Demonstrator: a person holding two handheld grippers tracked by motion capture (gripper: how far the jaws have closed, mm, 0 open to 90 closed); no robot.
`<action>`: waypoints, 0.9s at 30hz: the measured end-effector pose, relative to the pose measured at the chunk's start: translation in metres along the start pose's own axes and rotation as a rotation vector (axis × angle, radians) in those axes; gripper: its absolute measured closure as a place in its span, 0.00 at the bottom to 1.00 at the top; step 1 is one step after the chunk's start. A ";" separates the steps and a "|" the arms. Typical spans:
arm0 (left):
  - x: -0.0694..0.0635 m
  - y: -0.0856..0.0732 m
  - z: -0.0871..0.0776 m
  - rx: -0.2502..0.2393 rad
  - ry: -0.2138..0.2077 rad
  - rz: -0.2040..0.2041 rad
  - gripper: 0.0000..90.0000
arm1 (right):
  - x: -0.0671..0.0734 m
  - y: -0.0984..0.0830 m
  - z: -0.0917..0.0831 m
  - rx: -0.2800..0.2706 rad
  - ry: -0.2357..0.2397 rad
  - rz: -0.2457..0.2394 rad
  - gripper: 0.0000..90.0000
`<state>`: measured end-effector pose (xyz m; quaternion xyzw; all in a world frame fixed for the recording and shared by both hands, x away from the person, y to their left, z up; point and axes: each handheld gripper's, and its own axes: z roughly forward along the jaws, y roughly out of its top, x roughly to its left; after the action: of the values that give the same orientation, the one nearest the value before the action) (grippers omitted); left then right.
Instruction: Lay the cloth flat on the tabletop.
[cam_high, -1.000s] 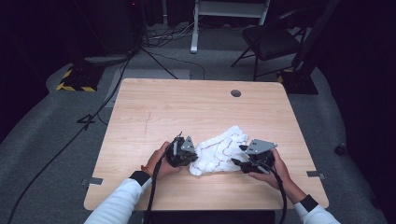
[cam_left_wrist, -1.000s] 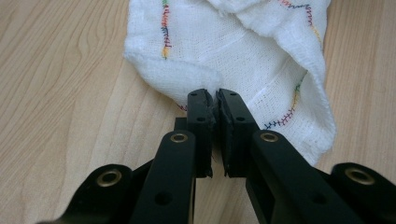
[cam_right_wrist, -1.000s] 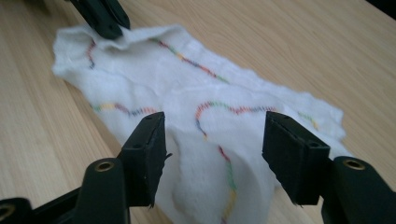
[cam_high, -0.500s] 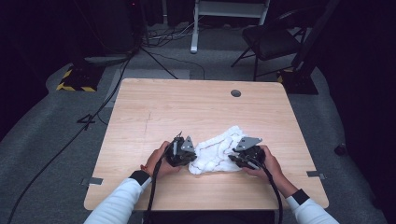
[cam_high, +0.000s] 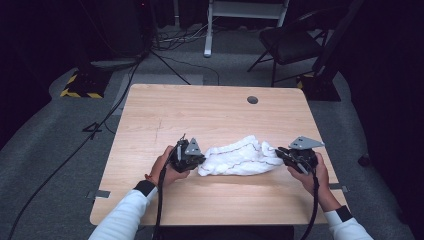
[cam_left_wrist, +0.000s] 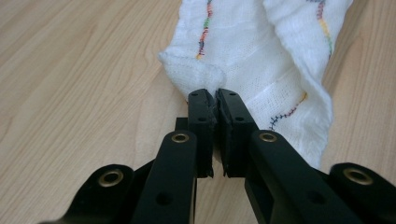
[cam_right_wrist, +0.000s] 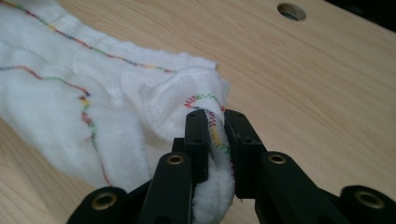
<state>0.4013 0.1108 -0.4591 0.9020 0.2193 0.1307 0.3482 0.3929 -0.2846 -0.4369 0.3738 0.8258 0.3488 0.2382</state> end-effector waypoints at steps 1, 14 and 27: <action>0.000 0.000 0.000 0.002 0.004 -0.004 0.94 | -0.002 -0.004 0.000 0.011 -0.006 0.010 0.88; -0.017 -0.019 -0.009 0.052 -0.038 -0.003 0.93 | -0.022 -0.047 -0.014 0.107 -0.006 0.110 0.84; -0.001 0.009 -0.001 -0.076 -0.049 -0.072 0.55 | -0.022 -0.033 0.011 0.076 0.024 0.060 0.79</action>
<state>0.4029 0.1049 -0.4522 0.8826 0.2381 0.1041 0.3918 0.3985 -0.3130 -0.4664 0.4031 0.8295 0.3286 0.2035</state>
